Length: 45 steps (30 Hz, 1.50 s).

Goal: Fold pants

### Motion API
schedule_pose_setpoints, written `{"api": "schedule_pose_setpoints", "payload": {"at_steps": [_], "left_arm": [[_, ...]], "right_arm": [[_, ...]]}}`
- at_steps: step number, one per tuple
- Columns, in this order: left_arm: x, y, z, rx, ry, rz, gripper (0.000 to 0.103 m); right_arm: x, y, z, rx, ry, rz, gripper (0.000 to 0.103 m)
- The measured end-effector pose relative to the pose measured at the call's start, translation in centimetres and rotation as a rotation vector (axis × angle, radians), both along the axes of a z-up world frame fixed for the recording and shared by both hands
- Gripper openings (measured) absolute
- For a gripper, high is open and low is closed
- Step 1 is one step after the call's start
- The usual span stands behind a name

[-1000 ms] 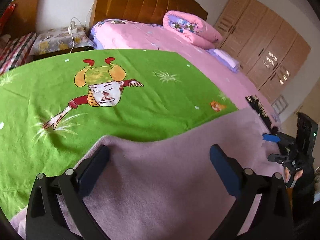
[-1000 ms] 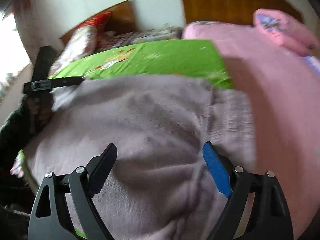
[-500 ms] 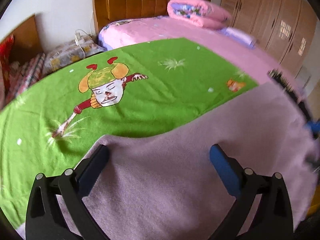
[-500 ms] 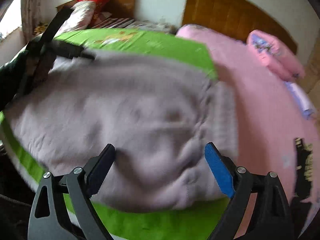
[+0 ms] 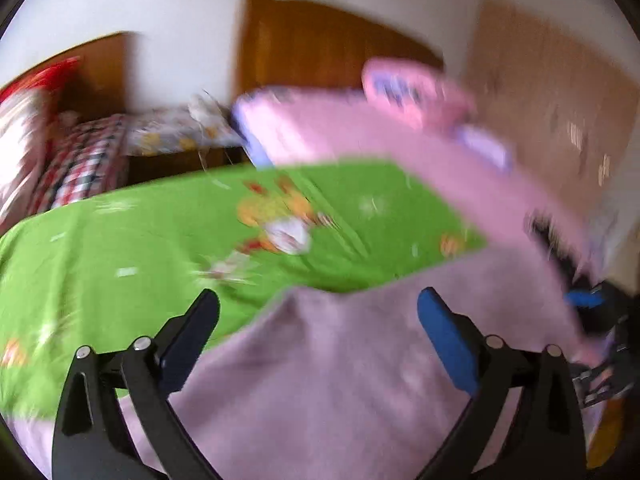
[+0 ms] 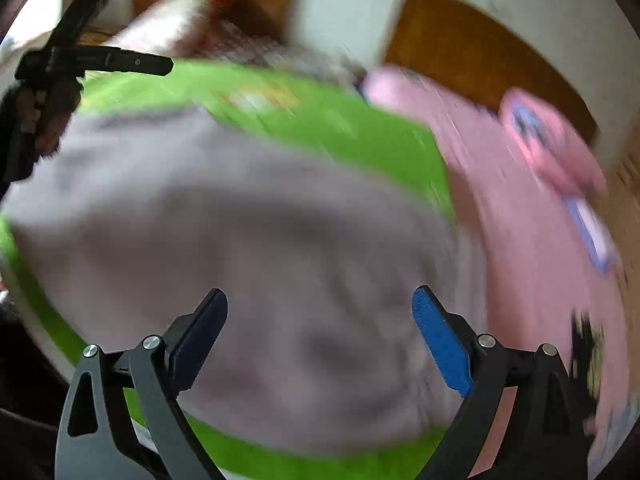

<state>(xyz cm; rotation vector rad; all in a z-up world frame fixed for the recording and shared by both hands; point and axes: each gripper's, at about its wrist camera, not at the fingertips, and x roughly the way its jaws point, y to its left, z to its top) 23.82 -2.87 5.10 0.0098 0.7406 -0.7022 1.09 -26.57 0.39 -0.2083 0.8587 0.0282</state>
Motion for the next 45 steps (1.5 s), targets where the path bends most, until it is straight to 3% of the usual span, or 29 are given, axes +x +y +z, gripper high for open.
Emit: {"api": "schedule_pose_setpoints", "payload": {"at_steps": [2, 3, 6, 10, 13, 15, 17, 19, 20, 22, 24, 27, 29, 30, 33, 36, 37, 41, 44, 45], "left_arm": [[-0.9, 6.5, 0.6, -0.077, 0.017, 0.14, 0.101], [-1.6, 10.9, 0.0, -0.122, 0.051, 0.249, 0.101], [-4.0, 19.9, -3.1, -0.185, 0.162, 0.486, 0.101], [-7.1, 26.3, -6.5, -0.093, 0.236, 0.678, 0.101], [-8.4, 28.6, -7.6, -0.11, 0.239, 0.728, 0.101], [-8.5, 28.8, -7.5, -0.114, 0.22, 0.714, 0.101], [-8.4, 28.4, -7.6, -0.075, 0.206, 0.71, 0.101], [-8.3, 27.8, -7.9, -0.023, 0.186, 0.707, 0.101], [-8.3, 27.5, -7.9, -0.005, 0.178, 0.706, 0.101], [-8.2, 27.4, -8.0, -0.013, 0.175, 0.705, 0.101], [-8.1, 27.8, -8.3, -0.036, 0.174, 0.705, 0.101], [-7.9, 27.8, -8.4, -0.036, 0.17, 0.705, 0.101], [-7.9, 27.7, -8.5, -0.026, 0.167, 0.704, 0.101], [-8.0, 27.7, -8.5, -0.024, 0.164, 0.703, 0.101], [-8.3, 27.9, -8.5, -0.046, 0.161, 0.701, 0.101], [-8.3, 27.8, -8.4, -0.047, 0.157, 0.708, 0.101], [-8.3, 27.6, -8.4, -0.036, 0.156, 0.709, 0.101], [-8.0, 26.8, -8.5, 0.02, 0.153, 0.716, 0.101], [-8.0, 26.6, -8.5, 0.03, 0.152, 0.716, 0.101], [-8.1, 26.8, -8.5, 0.02, 0.152, 0.717, 0.101]], "right_arm": [[2.1, 3.0, 1.9, 0.074, -0.064, 0.133, 0.09], [3.8, 5.5, 2.5, 0.147, -0.075, 0.252, 0.09], [9.1, 12.4, 2.0, 0.21, -0.044, 0.508, 0.091], [15.3, 20.5, 0.0, 0.229, 0.038, 0.751, 0.09], [18.6, 24.4, -2.1, 0.31, 0.148, 0.855, 0.09], [20.1, 25.7, -3.6, 0.311, 0.226, 0.854, 0.09], [21.8, 25.1, -5.1, 0.212, 0.245, 0.751, 0.087], [24.2, 22.0, -5.3, 0.284, 0.27, 0.581, 0.084], [24.4, 21.5, -4.9, 0.325, 0.274, 0.553, 0.084], [22.9, 21.2, -3.0, 0.432, 0.244, 0.613, 0.086], [21.1, 22.8, -2.3, 0.435, 0.24, 0.71, 0.089], [20.0, 25.0, -3.5, 0.428, 0.293, 0.828, 0.09], [21.4, 24.9, -5.1, 0.334, 0.294, 0.779, 0.087], [22.1, 23.4, -4.6, 0.407, 0.232, 0.79, 0.087], [24.5, 20.2, -3.7, 0.384, 0.209, 0.523, 0.089], [22.9, 18.4, -1.4, 0.572, 0.172, 0.566, 0.089], [22.2, 18.9, -1.2, 0.585, 0.174, 0.597, 0.09], [21.2, 23.7, -2.7, 0.545, 0.227, 0.703, 0.089], [22.2, 24.4, -4.9, 0.445, 0.222, 0.696, 0.089], [22.6, 23.3, -4.8, 0.485, 0.218, 0.684, 0.089]]}}
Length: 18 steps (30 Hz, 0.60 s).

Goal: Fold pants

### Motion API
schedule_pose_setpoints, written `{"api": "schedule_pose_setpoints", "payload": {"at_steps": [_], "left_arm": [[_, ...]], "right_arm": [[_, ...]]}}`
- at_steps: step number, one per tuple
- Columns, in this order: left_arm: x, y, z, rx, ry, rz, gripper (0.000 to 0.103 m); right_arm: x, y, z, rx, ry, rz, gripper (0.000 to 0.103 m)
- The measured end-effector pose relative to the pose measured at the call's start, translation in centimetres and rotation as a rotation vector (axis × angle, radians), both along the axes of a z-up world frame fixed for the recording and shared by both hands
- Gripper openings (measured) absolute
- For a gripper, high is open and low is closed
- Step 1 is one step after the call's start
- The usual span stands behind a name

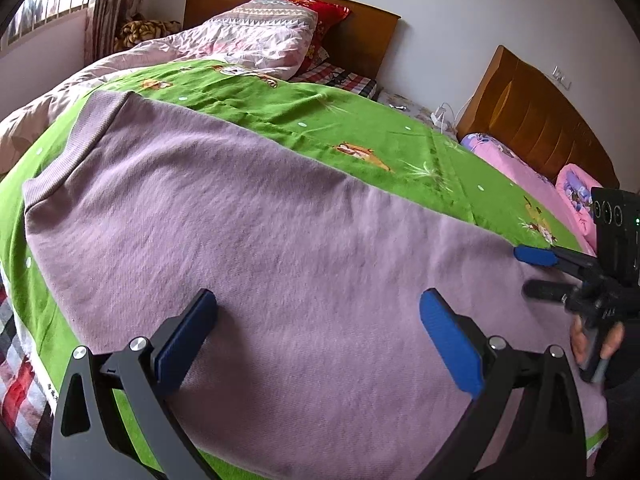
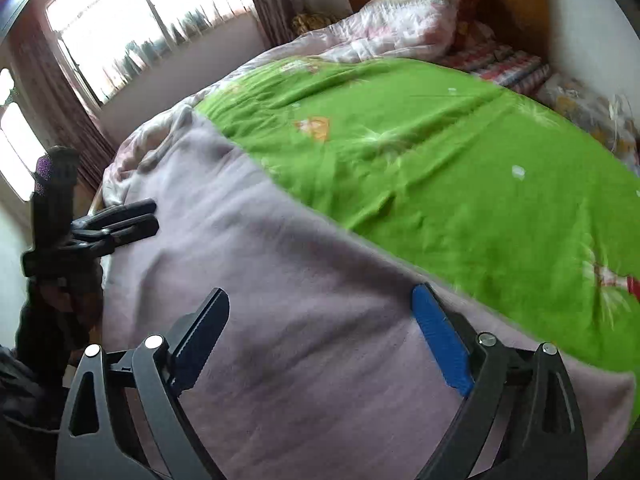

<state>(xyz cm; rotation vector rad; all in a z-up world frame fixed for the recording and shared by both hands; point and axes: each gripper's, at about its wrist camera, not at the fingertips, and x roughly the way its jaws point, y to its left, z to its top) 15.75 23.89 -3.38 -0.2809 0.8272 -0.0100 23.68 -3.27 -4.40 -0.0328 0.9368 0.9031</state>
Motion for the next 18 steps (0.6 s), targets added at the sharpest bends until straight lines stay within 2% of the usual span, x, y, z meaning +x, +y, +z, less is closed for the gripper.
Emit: {"api": "schedule_pose_setpoints", "payload": {"at_steps": [1, 3, 5, 7, 9, 10, 11, 12, 13, 14, 15, 16, 18], "left_arm": [[0.0, 0.1, 0.0, -0.006, -0.002, 0.002, 0.101], [-0.2, 0.1, -0.1, -0.008, -0.007, 0.005, 0.101], [-0.1, 0.1, -0.1, -0.005, -0.007, 0.007, 0.101], [-0.1, 0.0, -0.1, -0.001, -0.005, 0.007, 0.101], [-0.1, -0.1, -0.1, 0.005, -0.004, 0.007, 0.101], [-0.2, -0.1, -0.1, 0.005, -0.005, 0.008, 0.101], [-0.2, 0.0, 0.0, 0.002, -0.006, 0.007, 0.101], [-0.2, -0.1, 0.0, -0.001, -0.007, 0.007, 0.101], [-0.3, 0.0, 0.0, -0.006, -0.008, 0.008, 0.101], [-0.3, 0.0, 0.0, -0.007, -0.009, 0.008, 0.101], [-0.4, 0.0, 0.0, -0.01, -0.011, 0.008, 0.101], [-0.4, 0.0, 0.0, -0.012, -0.012, 0.009, 0.101], [-0.4, 0.1, 0.1, -0.018, -0.014, 0.01, 0.101]], "right_arm": [[0.7, -1.1, 0.1, 0.013, 0.036, -0.062, 0.089], [0.8, -2.5, 1.1, -0.05, -0.008, -0.181, 0.09], [-0.4, -3.8, 2.5, -0.006, -0.024, -0.173, 0.09], [-2.0, -5.1, 3.0, 0.044, -0.003, -0.137, 0.09], [-2.6, -6.1, 2.0, -0.024, 0.024, -0.116, 0.092], [-2.0, -6.8, 0.8, -0.064, 0.037, -0.141, 0.092], [-1.5, -7.2, 0.0, -0.06, 0.055, -0.157, 0.092], [-1.0, -8.6, 0.1, 0.044, 0.06, -0.166, 0.092], [-0.5, -9.5, 0.2, 0.069, 0.085, -0.204, 0.091], [-0.2, -10.0, 0.6, 0.054, 0.081, -0.265, 0.092], [-0.2, -9.9, 1.2, -0.025, 0.037, -0.359, 0.093], [-0.4, -9.8, 1.7, -0.064, 0.013, -0.392, 0.093], [-1.2, -9.1, 2.4, 0.005, 0.026, -0.341, 0.093]]}}
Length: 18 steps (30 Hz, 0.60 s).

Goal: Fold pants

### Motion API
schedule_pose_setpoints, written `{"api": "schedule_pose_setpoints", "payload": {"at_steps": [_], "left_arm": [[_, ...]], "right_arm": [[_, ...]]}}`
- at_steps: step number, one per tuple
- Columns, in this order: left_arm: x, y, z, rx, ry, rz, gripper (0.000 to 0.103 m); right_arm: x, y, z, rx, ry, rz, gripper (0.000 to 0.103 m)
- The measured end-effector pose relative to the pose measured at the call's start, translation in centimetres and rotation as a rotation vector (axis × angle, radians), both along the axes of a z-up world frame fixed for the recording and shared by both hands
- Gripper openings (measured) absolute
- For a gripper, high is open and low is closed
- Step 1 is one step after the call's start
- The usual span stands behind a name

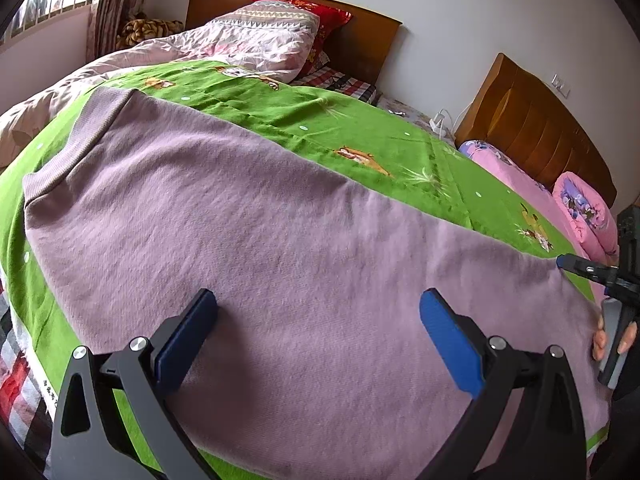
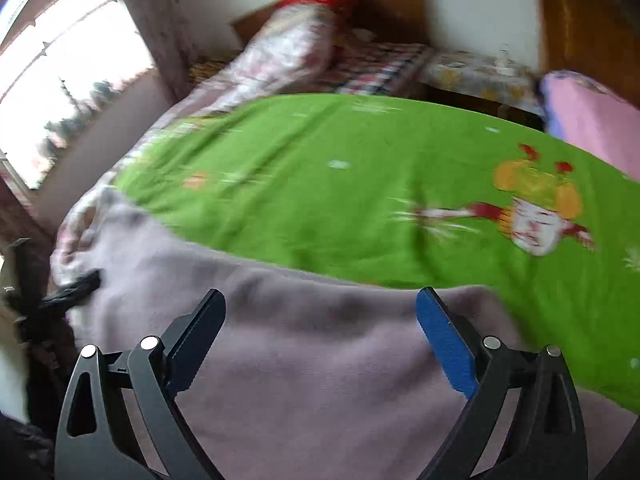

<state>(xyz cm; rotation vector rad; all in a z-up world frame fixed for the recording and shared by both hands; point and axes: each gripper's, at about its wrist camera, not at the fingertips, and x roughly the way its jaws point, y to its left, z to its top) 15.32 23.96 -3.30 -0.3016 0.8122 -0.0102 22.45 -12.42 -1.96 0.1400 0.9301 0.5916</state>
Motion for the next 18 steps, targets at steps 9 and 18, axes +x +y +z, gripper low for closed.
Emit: {"api": "schedule_pose_setpoints", "payload": {"at_steps": [9, 18], "left_arm": [[-0.2, 0.6, 0.0, -0.041, -0.015, -0.005, 0.101], [-3.6, 4.3, 2.5, -0.184, -0.171, 0.068, 0.101]], "right_arm": [[-1.3, 2.0, -0.9, -0.157, 0.014, -0.003, 0.096], [-3.1, 16.9, 4.2, -0.191, -0.17, 0.293, 0.096]]}}
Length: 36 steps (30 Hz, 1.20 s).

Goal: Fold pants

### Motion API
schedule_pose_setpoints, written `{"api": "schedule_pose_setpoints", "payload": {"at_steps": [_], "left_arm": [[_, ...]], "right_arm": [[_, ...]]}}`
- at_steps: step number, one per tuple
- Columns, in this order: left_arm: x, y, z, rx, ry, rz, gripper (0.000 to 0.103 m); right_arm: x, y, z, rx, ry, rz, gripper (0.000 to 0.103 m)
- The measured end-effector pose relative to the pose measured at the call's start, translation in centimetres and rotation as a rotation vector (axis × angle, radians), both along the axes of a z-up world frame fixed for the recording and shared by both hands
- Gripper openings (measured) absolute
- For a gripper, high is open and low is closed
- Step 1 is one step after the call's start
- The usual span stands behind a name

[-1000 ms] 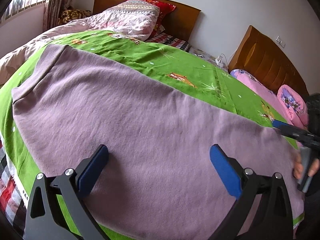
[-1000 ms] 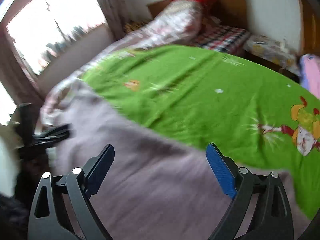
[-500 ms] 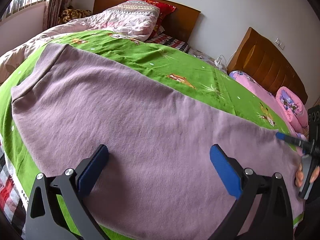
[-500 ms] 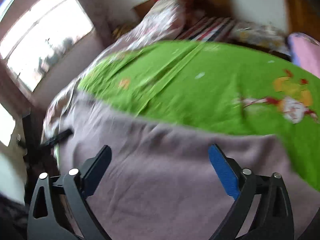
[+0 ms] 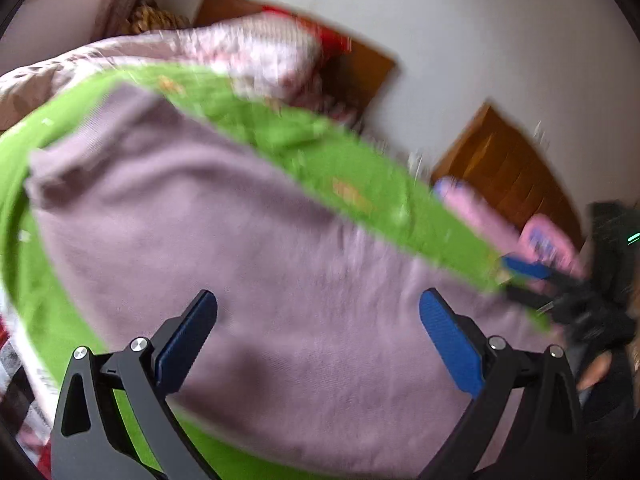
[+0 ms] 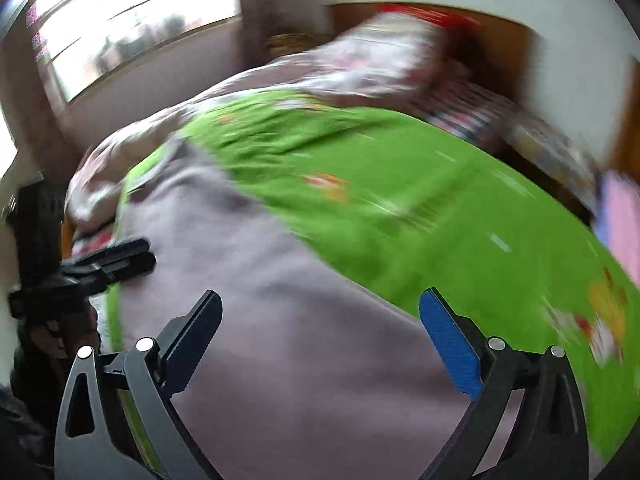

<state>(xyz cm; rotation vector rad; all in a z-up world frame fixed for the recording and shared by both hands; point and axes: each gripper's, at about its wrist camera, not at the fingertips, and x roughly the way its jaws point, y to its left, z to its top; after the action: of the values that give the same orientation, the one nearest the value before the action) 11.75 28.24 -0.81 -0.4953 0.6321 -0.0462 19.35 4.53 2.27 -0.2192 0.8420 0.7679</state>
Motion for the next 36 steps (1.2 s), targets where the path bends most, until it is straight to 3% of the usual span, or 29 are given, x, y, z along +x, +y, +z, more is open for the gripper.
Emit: {"api": "schedule_pose_setpoints", "payload": {"at_steps": [3, 6, 10, 13, 15, 19, 21, 25, 29, 33, 35, 36], "left_arm": [[-2.6, 4.8, 1.4, -0.019, -0.04, 0.155, 0.101], [-4.3, 10.8, 0.2, -0.128, 0.023, 0.264, 0.101], [-4.9, 15.5, -2.0, -0.391, 0.032, 0.235, 0.098], [-3.6, 16.0, -2.5, -0.482, -0.007, 0.167, 0.092], [-1.8, 16.0, -2.7, -0.492, 0.005, 0.153, 0.087], [0.6, 17.3, -5.2, -0.531, 0.105, 0.257, 0.075], [-0.1, 17.5, -5.6, -0.584, 0.076, 0.289, 0.074], [-2.4, 16.9, -5.1, -0.555, 0.041, 0.34, 0.074], [-2.1, 17.0, -6.3, -0.544, 0.092, 0.341, 0.074], [-1.3, 17.6, -7.1, -0.603, 0.046, 0.288, 0.072], [-0.8, 18.1, -6.8, -0.598, 0.031, 0.267, 0.052], [-0.5, 18.4, -6.6, -0.6, 0.022, 0.26, 0.049]], "right_arm": [[-0.7, 5.7, -0.2, -0.007, 0.011, 0.162, 0.096], [-2.0, 11.2, -1.2, -0.054, -0.006, 0.291, 0.096], [-1.9, 14.7, -4.2, -0.109, -0.003, 0.332, 0.096], [-1.2, 14.8, -6.6, -0.102, 0.039, 0.315, 0.097], [-1.2, 14.3, -6.5, -0.076, 0.041, 0.324, 0.097], [-1.0, 14.4, -6.7, -0.075, 0.041, 0.327, 0.098], [-1.2, 14.4, -6.6, -0.075, 0.037, 0.329, 0.099], [-0.7, 14.4, -6.8, -0.04, 0.063, 0.33, 0.099], [-0.6, 14.4, -6.5, -0.02, 0.079, 0.331, 0.099], [-0.6, 14.4, -6.6, -0.021, 0.077, 0.33, 0.099], [-0.6, 14.4, -6.6, -0.02, 0.077, 0.33, 0.099], [-0.6, 14.5, -6.6, -0.021, 0.076, 0.331, 0.099]]}}
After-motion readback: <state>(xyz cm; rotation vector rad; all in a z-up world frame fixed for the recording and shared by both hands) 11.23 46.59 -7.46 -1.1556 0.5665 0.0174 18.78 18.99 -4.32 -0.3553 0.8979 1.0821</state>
